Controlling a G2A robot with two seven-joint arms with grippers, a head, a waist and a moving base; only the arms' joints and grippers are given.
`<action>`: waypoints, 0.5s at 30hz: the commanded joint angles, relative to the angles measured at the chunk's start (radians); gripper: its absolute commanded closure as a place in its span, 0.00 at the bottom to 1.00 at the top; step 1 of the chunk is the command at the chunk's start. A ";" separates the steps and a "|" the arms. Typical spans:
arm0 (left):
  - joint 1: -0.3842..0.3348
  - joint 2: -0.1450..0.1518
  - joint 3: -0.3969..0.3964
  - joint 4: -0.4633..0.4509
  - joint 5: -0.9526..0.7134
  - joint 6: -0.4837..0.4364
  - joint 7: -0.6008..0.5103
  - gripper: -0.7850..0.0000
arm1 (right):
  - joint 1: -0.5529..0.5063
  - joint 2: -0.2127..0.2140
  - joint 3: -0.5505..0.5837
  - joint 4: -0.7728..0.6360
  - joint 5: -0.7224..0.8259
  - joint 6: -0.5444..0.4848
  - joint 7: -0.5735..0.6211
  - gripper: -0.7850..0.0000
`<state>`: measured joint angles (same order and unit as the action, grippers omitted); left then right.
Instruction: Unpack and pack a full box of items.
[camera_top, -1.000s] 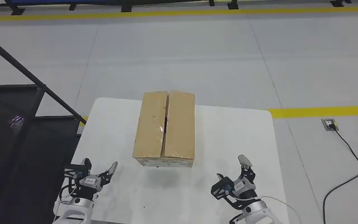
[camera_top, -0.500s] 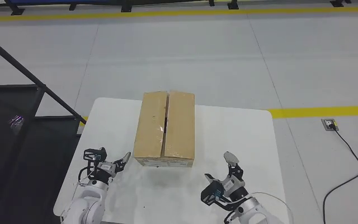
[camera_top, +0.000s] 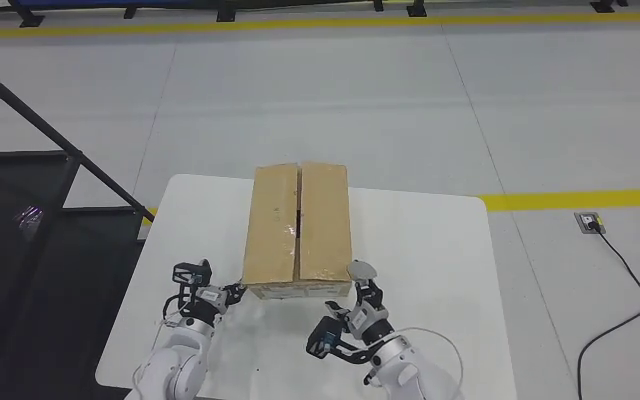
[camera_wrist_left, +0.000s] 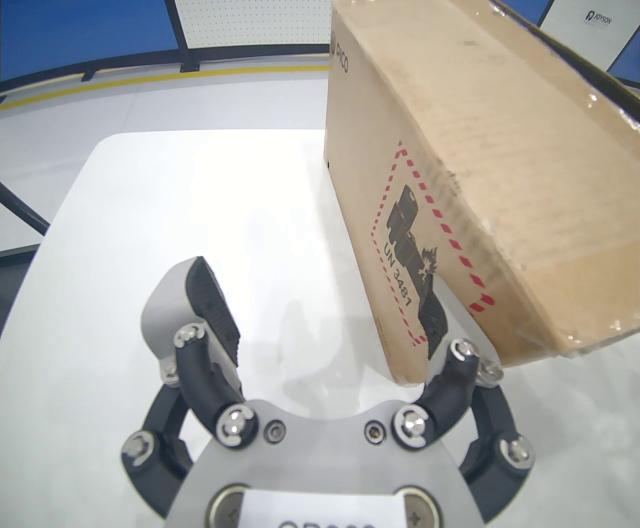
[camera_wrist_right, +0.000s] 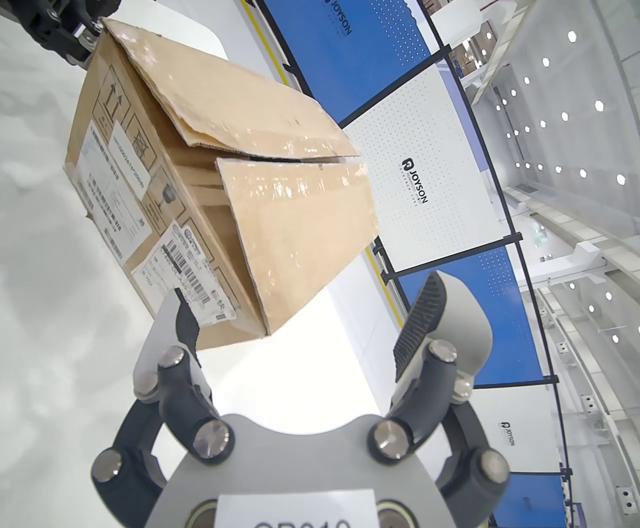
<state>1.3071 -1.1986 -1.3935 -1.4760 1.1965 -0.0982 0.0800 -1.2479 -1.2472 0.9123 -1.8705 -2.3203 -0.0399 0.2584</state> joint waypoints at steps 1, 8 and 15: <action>0.004 -0.001 0.001 -0.005 0.000 -0.003 0.001 0.00 | 0.029 -0.012 -0.023 0.022 -0.005 0.021 0.022 0.00; 0.015 -0.004 0.022 -0.018 0.016 -0.017 0.000 0.00 | 0.109 -0.048 -0.084 0.102 -0.025 0.053 0.081 0.02; 0.018 -0.008 0.044 -0.023 0.035 -0.026 -0.001 0.00 | 0.146 -0.076 -0.098 0.170 -0.010 0.119 0.094 0.51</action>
<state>1.3251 -1.2064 -1.3518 -1.4995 1.2291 -0.1239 0.0791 -1.1051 -1.3199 0.8146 -1.7085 -2.3329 0.0640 0.3531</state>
